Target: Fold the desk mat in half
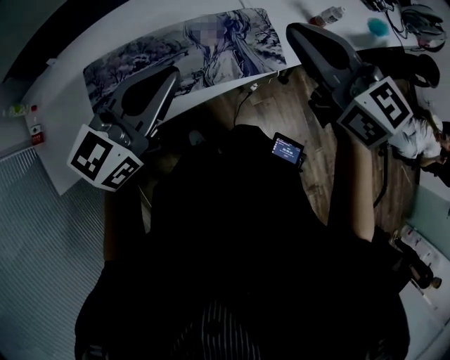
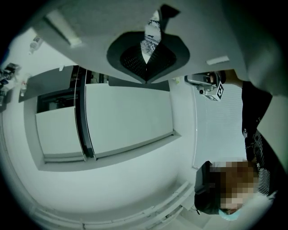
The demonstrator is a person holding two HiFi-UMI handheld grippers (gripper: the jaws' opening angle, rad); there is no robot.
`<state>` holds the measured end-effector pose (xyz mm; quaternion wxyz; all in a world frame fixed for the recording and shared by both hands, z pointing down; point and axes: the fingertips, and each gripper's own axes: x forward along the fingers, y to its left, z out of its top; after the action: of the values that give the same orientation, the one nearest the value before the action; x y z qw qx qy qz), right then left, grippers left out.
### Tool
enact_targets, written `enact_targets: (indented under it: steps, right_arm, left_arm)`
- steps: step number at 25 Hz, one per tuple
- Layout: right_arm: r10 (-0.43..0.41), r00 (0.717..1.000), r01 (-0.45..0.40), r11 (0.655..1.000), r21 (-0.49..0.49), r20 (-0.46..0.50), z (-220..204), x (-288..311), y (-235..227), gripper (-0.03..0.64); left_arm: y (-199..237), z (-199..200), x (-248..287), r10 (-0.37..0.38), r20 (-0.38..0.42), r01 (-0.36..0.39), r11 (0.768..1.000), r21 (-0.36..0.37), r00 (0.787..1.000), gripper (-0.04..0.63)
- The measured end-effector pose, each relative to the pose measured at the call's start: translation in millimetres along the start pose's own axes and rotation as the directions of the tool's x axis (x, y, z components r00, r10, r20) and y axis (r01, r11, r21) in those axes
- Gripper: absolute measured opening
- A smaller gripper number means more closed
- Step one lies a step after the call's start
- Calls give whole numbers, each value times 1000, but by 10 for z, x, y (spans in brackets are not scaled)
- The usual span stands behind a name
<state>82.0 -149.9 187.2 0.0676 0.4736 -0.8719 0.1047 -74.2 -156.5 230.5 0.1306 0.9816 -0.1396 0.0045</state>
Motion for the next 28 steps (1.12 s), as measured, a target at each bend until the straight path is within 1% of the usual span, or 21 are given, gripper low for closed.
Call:
enact_targets:
  steps: [5, 9, 11, 15, 18, 21, 23, 26, 28]
  right_arm:
    - [-16, 1000, 16, 999, -29, -20, 11, 84, -120, 5]
    - [-9, 1000, 9, 1000, -10, -18, 38, 160, -365, 5]
    - [-5, 1000, 5, 1000, 2, -9, 28, 170, -505, 5]
    - [30, 999, -30, 999, 23, 27, 48, 174, -823, 5]
    - [50, 998, -52, 998, 39, 43, 55, 166, -1086, 5]
    - [64, 996, -66, 997, 45, 56, 37, 116, -1329, 5]
    - [65, 996, -68, 996, 62, 60, -7, 66, -1497, 5]
    - [89, 995, -94, 991, 93, 54, -140, 65, -1712, 5]
    - [111, 992, -117, 986, 120, 57, -242, 56, -1815, 5]
  left_arm:
    - [158, -34, 34, -19, -13, 18, 999, -26, 1000, 6]
    - [266, 85, 154, 4, -9, -5, 999, -46, 1000, 6]
    - [262, 91, 244, 18, -26, -19, 999, -39, 999, 6]
    - [218, 110, 551, 23, -63, -24, 999, -21, 998, 6]
    - [223, 150, 884, 22, -70, -23, 999, -24, 997, 6]
    - [246, 205, 1228, 7, -49, -10, 998, -61, 999, 6]
    - [274, 179, 1436, 1, -54, -6, 996, -94, 999, 6]
    - [349, 126, 1697, 27, -65, -37, 987, -153, 997, 6]
    - [370, 117, 1855, 47, -67, -59, 982, -181, 997, 6]
